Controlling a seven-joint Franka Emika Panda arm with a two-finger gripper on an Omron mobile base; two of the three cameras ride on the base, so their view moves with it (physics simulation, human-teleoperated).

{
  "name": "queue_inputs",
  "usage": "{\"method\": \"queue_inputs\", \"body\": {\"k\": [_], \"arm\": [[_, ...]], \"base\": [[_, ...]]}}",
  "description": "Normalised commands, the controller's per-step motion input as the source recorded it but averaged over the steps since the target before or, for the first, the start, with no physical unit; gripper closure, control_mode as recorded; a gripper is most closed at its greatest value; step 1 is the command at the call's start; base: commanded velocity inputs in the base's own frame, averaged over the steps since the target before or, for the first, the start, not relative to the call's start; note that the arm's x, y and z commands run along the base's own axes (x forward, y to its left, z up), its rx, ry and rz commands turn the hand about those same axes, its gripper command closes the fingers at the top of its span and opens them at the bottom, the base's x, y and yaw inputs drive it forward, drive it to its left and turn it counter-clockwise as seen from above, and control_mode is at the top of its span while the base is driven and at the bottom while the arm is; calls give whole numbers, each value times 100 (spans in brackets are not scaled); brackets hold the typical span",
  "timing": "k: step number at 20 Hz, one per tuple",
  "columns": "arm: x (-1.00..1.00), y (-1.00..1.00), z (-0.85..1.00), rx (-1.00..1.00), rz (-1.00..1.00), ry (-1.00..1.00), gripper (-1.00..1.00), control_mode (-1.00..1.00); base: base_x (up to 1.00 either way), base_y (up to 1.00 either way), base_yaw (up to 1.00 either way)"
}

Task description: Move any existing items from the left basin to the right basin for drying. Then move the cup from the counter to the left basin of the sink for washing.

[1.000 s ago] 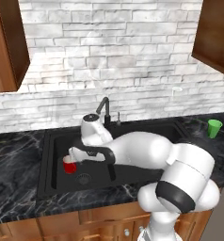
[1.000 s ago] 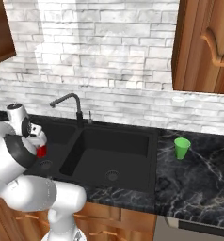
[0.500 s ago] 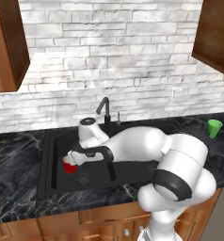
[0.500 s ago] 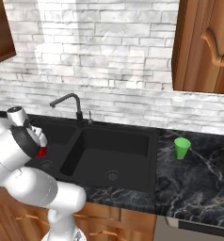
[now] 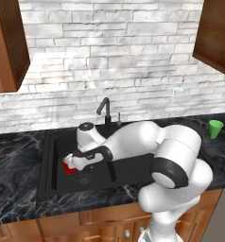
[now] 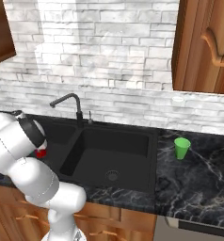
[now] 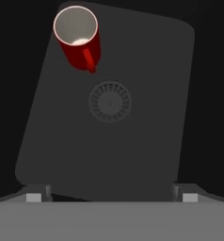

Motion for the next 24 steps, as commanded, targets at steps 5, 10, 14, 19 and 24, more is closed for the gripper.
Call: {"method": "queue_inputs", "body": {"k": [5, 10, 14, 19, 24], "arm": [[14, 8, -24, 0, 1, -5, -100, -100], [14, 6, -17, 0, 0, -6, -100, -100], [11, 7, -15, 0, 0, -3, -100, -100], [10, 4, -14, 0, 0, -4, -100, -100], [18, 5, -14, 0, 0, -5, -100, -100]], "base": [[0, 0, 0], [0, 0, 0], [0, 0, 0], [0, 0, 0], [0, 0, 0]]}}
